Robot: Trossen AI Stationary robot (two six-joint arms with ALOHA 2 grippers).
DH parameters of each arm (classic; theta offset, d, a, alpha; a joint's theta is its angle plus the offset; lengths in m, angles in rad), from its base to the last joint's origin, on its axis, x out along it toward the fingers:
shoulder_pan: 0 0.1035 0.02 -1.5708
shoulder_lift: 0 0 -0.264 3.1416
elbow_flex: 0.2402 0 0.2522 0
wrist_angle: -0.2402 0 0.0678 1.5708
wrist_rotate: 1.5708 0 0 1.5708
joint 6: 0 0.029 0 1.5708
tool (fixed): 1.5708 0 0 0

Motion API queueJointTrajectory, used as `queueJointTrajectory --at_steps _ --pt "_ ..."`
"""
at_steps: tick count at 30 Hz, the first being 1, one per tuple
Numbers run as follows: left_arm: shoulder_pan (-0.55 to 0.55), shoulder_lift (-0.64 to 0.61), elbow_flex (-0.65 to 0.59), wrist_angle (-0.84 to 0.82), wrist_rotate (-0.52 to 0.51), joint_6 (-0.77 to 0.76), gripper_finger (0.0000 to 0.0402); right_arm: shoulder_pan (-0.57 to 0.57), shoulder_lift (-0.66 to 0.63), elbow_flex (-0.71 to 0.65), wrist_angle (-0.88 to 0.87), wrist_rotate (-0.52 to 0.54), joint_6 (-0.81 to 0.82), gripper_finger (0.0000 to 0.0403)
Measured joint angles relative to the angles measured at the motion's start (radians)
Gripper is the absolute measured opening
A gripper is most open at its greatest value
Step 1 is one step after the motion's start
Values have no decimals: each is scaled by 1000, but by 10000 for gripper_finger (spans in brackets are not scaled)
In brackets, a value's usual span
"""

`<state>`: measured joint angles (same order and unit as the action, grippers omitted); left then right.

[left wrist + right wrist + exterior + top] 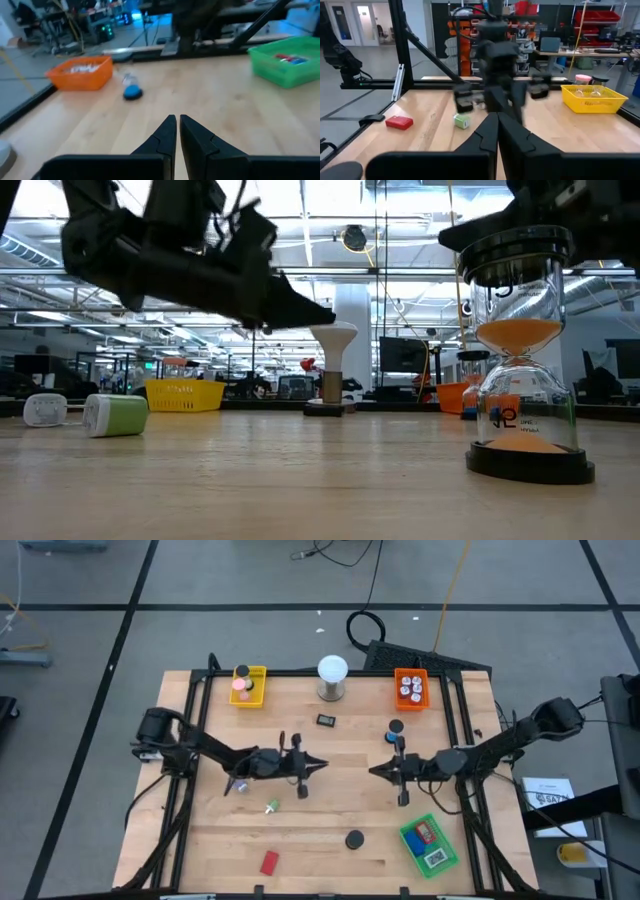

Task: Pick & Place Office items
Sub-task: Put the green charger adaptor into the orange bin

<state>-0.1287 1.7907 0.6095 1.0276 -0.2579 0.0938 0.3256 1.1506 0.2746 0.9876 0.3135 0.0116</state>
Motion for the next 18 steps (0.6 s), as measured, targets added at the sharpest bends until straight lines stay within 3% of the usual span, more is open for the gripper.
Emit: queueJointTrajectory --at_steps 2,8,13,18 --pt "-29 -41 0 -34 -6 3 31 0 0 -19 22 2 -1 4" --pt "-130 -224 0 -387 -35 -118 30 1 0 -32 21 4 -9 4" --pt "-243 -332 4 -697 -136 -356 31 1 0 -32 17 5 -8 4" --pt "-350 -325 10 -841 -151 -639 51 1 0 -32 10 6 -9 4"
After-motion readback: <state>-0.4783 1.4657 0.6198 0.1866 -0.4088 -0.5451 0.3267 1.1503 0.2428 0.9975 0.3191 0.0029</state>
